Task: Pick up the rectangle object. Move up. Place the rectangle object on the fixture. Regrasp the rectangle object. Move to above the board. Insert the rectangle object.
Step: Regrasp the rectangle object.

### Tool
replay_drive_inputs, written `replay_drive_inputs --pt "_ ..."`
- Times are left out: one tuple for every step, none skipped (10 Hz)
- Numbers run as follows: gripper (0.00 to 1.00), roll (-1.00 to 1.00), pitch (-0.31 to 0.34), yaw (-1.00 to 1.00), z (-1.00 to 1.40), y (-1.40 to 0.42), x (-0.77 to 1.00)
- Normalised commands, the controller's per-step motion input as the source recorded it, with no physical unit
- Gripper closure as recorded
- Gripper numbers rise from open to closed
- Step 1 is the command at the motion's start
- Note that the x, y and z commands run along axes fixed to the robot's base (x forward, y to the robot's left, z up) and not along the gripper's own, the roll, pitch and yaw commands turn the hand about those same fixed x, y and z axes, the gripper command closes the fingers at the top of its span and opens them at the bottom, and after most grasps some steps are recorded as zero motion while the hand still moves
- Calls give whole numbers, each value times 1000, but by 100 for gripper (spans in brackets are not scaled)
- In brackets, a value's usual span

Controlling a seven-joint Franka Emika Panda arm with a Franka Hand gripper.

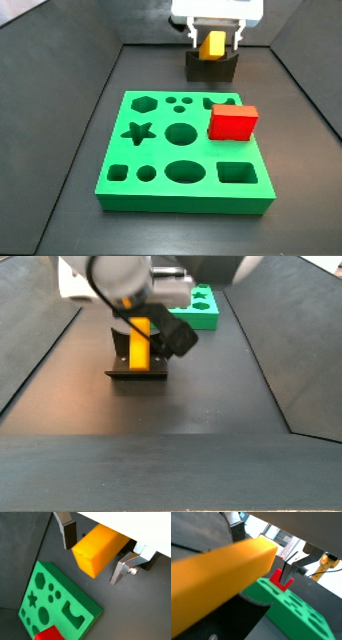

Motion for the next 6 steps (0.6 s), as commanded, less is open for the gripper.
replay_drive_inputs --pt "0 -25 -74 27 1000 2 -21" --pt "0 -11 -64 53 1000 2 -31" --pt "0 -4 -54 65 1000 5 -39" --pt "0 -6 -36 72 855 6 -45" --pt "0 -8 -16 76 600 7 -41" --pt "0 -9 1 74 401 8 -39"
